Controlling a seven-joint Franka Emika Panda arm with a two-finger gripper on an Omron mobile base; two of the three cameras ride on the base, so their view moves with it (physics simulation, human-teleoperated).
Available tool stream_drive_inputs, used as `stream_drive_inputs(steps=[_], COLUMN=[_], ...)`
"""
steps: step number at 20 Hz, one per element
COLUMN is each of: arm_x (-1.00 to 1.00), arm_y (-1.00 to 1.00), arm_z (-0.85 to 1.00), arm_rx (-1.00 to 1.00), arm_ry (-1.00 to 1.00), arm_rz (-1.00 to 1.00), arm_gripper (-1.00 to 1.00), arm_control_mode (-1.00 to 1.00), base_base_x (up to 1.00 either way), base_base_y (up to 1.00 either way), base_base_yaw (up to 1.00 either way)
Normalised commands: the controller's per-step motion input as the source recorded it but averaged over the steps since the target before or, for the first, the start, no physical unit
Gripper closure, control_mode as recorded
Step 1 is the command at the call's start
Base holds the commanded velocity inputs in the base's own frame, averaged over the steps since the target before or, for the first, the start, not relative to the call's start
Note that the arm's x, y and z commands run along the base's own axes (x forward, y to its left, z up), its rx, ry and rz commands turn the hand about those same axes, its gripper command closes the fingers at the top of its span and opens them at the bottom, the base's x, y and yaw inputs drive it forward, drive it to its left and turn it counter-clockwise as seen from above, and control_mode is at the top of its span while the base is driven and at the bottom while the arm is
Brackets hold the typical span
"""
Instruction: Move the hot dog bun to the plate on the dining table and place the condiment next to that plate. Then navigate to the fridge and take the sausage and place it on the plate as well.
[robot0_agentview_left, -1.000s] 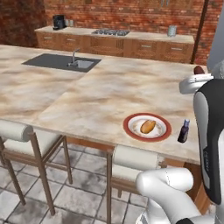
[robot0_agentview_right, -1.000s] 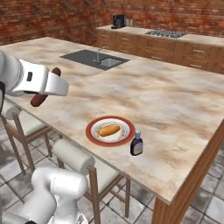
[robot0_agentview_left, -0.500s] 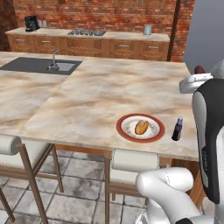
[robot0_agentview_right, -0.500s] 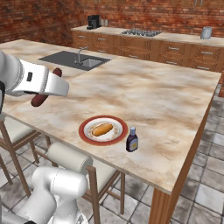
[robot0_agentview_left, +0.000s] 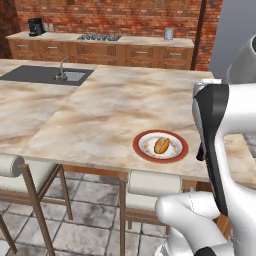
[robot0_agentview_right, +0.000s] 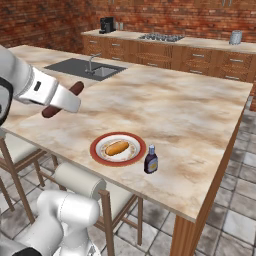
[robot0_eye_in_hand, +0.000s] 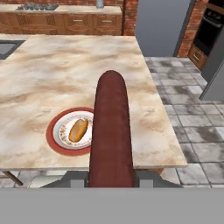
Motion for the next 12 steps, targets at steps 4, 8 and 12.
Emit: stream_drive_inputs(steps=[4,8,12], arm_x=[0.16,0.21,0.31], arm_y=[-0.08,-0.04,0.0], arm_z=[-0.58,-0.55,-0.43], arm_rx=[0.13,0.17,0.15], arm_ry=[0.0,0.0,0.02], arm_rz=[0.0,0.0,0.0], arm_gripper=[1.0,1.0,1.0], arm_control_mode=[-1.0,-1.0,-1.0], base_base_x=[0.0,0.0,0.0], base_base_y=[0.0,0.0,0.0], base_base_yaw=[0.0,0.0,0.0])
